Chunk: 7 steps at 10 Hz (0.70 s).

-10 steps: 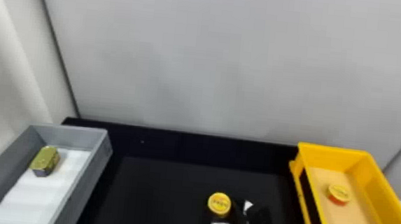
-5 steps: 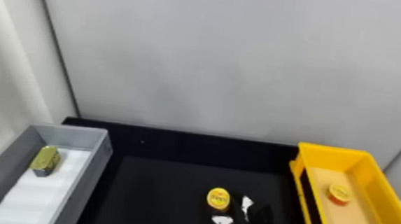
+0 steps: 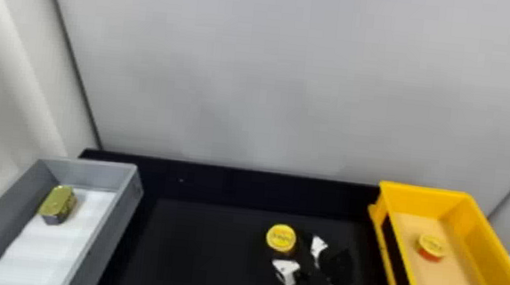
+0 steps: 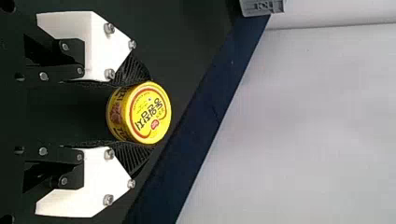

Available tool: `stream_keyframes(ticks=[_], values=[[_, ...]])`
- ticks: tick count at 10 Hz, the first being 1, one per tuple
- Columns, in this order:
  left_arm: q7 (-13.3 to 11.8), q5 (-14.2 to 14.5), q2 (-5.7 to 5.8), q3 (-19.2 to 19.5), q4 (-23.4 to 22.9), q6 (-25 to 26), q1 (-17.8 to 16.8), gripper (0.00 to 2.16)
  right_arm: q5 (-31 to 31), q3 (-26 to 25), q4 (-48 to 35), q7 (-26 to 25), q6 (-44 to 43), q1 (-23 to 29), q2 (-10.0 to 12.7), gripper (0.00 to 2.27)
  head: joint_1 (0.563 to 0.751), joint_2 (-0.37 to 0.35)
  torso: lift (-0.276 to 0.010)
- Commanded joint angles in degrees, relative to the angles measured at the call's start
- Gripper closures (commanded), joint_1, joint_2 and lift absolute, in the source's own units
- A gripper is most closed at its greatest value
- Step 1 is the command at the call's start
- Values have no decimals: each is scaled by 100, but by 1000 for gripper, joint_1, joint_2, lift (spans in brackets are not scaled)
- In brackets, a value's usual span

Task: Pick up the round yellow can and place it in the yellow rectangular box

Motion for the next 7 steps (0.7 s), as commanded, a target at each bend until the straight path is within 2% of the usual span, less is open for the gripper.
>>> stream_keyframes(ticks=[1,5,7], values=[[-3,-9,-15,-2,0,7,-1,139,67,-136,-442,-34,197,-4,-10,731,629,12,-55],[-12,-9,-15,-10,0,16,-1,139,718,-549,-1321,-70,926,-12,-19,731,629,12,-55],[-38,-18,-15,-2,0,16,-1,139,1034,-663,-1910,-289,1489,31,-27,731,629,12,-55]])
